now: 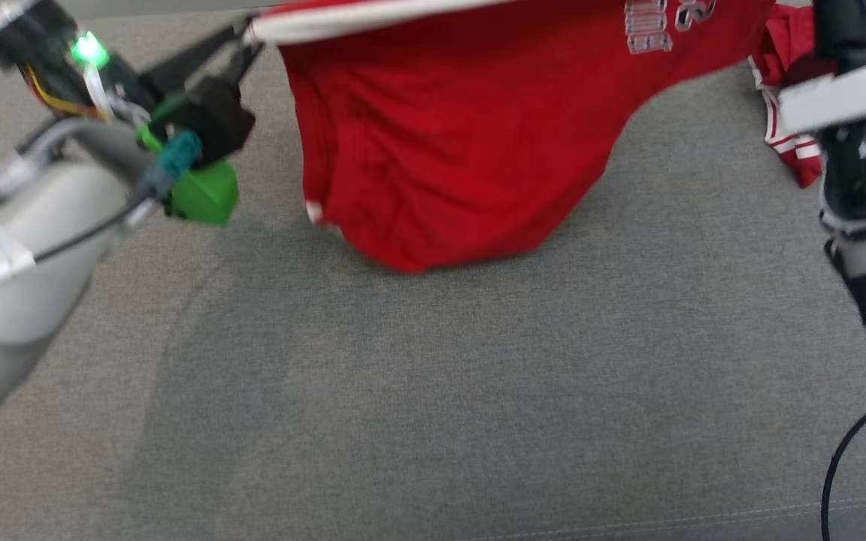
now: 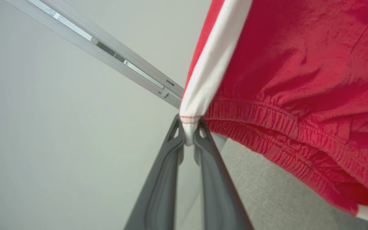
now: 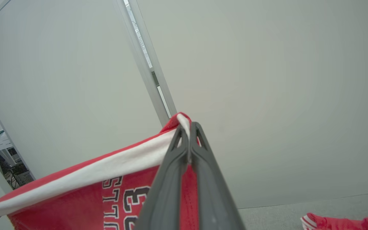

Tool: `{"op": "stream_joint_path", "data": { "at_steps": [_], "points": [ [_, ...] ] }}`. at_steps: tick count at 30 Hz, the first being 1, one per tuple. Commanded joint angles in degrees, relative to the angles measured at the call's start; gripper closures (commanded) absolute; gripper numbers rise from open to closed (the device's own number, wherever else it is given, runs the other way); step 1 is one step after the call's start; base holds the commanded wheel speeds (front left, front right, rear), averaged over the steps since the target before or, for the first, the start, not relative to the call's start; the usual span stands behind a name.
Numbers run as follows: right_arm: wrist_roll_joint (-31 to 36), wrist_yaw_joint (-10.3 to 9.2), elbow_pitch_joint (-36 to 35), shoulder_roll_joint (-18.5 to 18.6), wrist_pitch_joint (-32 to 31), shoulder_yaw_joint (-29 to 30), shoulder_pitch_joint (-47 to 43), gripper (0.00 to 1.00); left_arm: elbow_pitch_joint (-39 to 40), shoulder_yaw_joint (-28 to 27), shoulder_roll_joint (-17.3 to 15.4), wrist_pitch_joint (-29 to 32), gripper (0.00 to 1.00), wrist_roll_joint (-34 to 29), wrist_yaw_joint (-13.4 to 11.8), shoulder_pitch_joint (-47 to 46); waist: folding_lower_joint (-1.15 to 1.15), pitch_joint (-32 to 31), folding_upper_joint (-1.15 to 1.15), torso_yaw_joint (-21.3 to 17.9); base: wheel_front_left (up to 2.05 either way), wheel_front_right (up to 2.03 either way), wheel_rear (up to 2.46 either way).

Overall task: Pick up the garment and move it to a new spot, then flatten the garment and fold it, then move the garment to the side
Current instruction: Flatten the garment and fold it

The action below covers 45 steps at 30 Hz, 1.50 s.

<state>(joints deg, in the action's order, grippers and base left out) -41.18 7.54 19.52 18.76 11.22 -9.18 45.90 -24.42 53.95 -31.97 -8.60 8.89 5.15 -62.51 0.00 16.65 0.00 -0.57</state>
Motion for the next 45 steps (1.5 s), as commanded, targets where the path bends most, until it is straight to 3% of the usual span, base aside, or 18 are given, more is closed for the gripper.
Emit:
{"op": "stream_joint_path", "data": {
  "at_steps": [1,8,13,18,27,36,41,45],
  "points": [
    [-0.32,-0.11,1.39,1.05,-0.49,0.89,4.47,1.00,-0.04,0.03,-0.18,0.26,1.00,-1.58,0.63,-4.80,0.00,4.54,0.00,-0.59,0.00,0.00,0.00],
    [2.79,-0.10,7.03,3.73,0.90,1.80,22.91,1.00,-4.44,0.27,3.49,-3.49,1.00,-7.59,1.15,-24.80,0.00,10.38,0.00,-0.67,0.00,0.00,0.00],
    [2.90,-0.09,6.24,5.38,2.27,0.93,23.78,1.00,-6.50,0.97,5.89,-5.97,1.00,-9.27,-1.01,-27.37,0.00,12.01,0.00,-0.89,0.00,0.00,0.00],
    [1.30,-0.09,2.10,7.66,3.05,-0.11,11.80,1.00,-5.56,3.96,5.56,-6.45,1.00,-6.51,-0.32,-17.71,0.00,11.02,0.00,-1.26,0.00,0.00,0.00],
    [-1.66,-0.10,-4.89,10.68,0.02,1.76,-18.92,1.00,2.13,12.63,4.33,-4.19,1.00,-1.45,0.09,6.96,0.00,6.05,0.00,-1.52,0.00,0.00,0.00],
    [-2.47,-0.10,-16.90,9.59,-9.91,7.43,-41.92,1.00,13.25,17.75,-0.08,2.90,1.00,2.18,-1.35,25.86,0.00,-1.11,0.00,-3.05,0.00,0.00,0.00],
    [-1.32,-0.11,-26.75,8.13,-15.23,13.22,-52.03,1.00,22.00,18.17,-3.54,6.98,1.00,3.97,-2.40,30.93,0.00,-2.69,0.00,-2.35,0.00,0.00,0.00],
    [0.36,-0.10,-33.70,5.99,-21.09,18.23,-56.62,1.00,28.48,18.28,-5.64,10.87,1.00,5.67,-1.57,32.07,0.00,-2.90,0.00,-1.10,0.00,0.00,0.00]
  ]
}}
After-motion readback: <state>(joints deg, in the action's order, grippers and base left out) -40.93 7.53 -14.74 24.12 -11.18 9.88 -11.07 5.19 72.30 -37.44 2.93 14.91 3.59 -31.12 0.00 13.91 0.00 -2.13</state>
